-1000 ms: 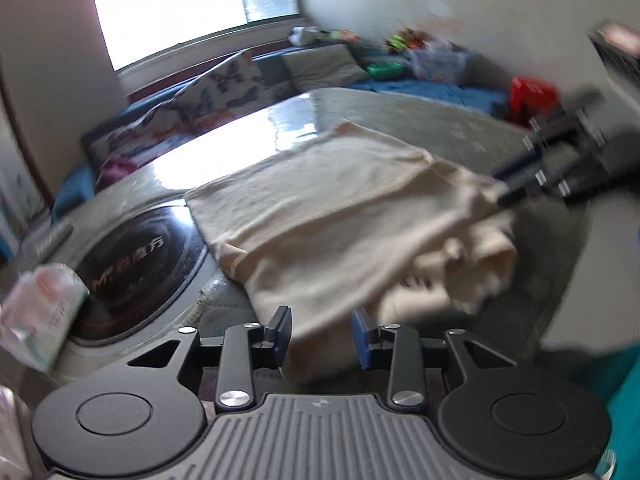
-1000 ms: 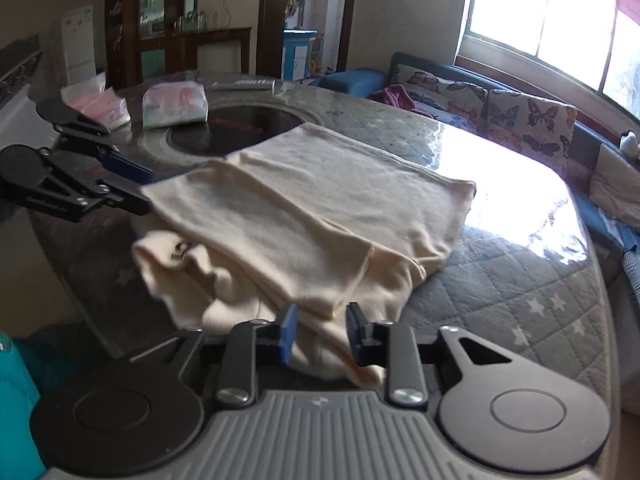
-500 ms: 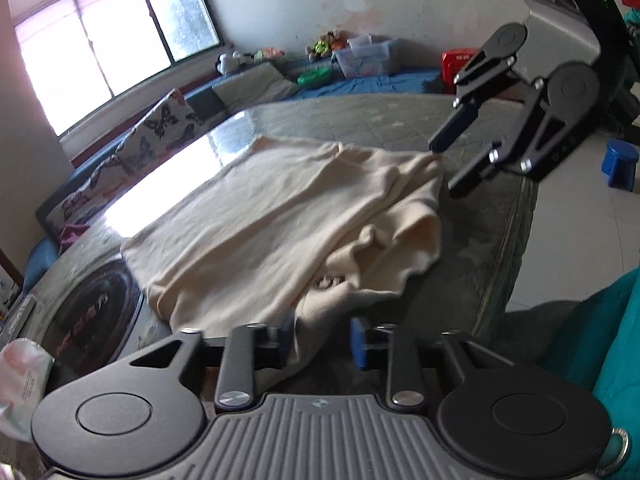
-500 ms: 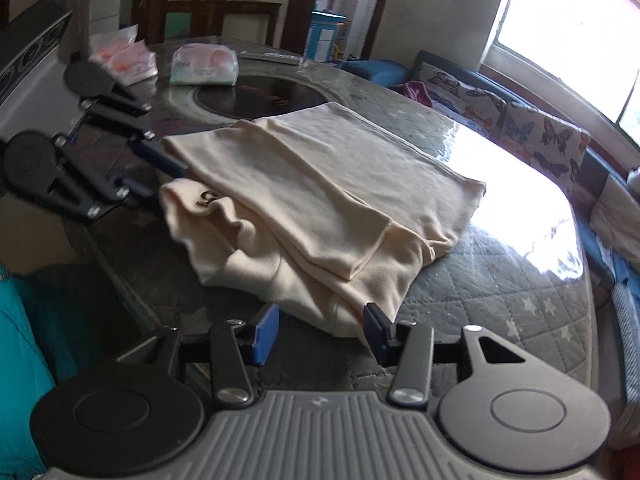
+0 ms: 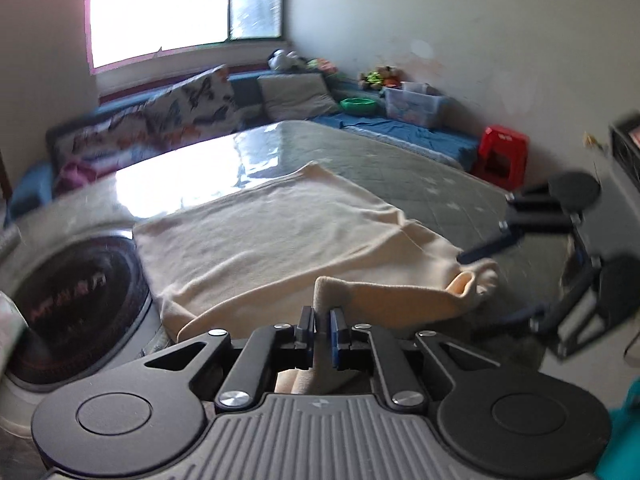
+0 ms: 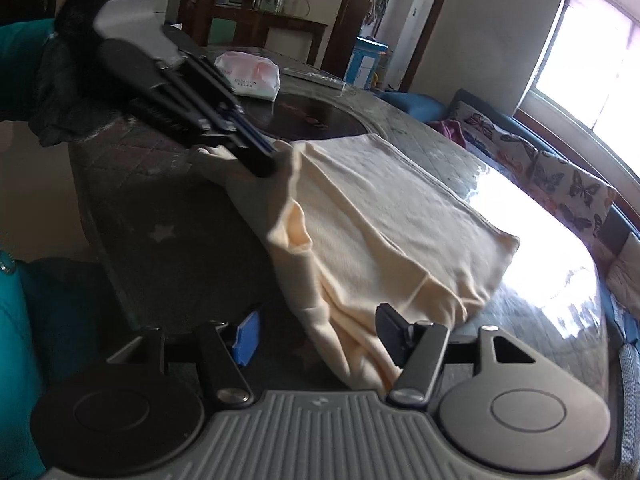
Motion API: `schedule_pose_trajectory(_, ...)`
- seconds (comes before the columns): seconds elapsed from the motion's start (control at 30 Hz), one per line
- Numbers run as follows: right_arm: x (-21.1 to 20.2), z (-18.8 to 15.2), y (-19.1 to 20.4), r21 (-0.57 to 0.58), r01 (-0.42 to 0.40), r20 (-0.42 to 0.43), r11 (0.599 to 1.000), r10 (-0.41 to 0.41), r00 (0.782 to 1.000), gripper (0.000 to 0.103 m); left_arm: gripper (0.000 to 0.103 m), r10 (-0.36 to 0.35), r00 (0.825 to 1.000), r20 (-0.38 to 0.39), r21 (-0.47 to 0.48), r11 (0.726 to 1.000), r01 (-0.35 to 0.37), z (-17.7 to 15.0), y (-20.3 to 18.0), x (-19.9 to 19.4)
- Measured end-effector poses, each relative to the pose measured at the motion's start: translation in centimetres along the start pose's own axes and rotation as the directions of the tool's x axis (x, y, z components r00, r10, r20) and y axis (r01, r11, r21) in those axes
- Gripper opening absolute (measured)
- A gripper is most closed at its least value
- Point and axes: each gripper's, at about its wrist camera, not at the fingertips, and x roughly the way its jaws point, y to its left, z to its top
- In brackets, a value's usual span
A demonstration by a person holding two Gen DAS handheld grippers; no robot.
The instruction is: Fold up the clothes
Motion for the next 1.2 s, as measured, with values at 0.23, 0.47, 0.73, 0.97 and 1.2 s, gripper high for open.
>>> schedule_pose_trajectory(0.23, 2.3, 0.7, -1.2, 0.028, -0.041, -0.004, 0.999, 0.041, 0.999, 0.034, 0.013, -0.018, 1.0, -0.024, -0.035, 0.999, 0.017, -0.3, 0.5, 0.6)
schedule_pose_trajectory(0.47, 2.4, 1.5, -3.8, 0.204, -0.115, 0.001, 0.972, 0.117, 0.993, 0.017, 0.044, 0.03, 0.999, -0.023, 0.057, 0.998, -0.029, -2.3, -0.4, -1.8)
schedule_pose_trajectory(0.73, 2.0, 2.2, -5.5, 0.304, -0.136, 0.035, 0.943, 0.131, 0.991, 0.015, 0.047, 0.076, 0.996, -0.042, 0.248, 0.967, -0.063, -4.4, -2.2, -1.9)
schedule_pose_trajectory(0.97, 1.4, 2.1, -4.8, 0.308, -0.113, 0.061, 0.945, 0.099, 0.993, 0.011, 0.014, 0.09, 0.995, -0.049, 0.273, 0.959, -0.073, -4.9, -1.3, -1.8)
schedule_pose_trajectory(1.2, -1.8, 2.1, -3.7, 0.274, -0.14, 0.098, 0.952, 0.117, 0.988, 0.01, 0.011, 0.045, 0.999, 0.012, 0.219, 0.975, -0.047, -4.8, -1.8, -5.4)
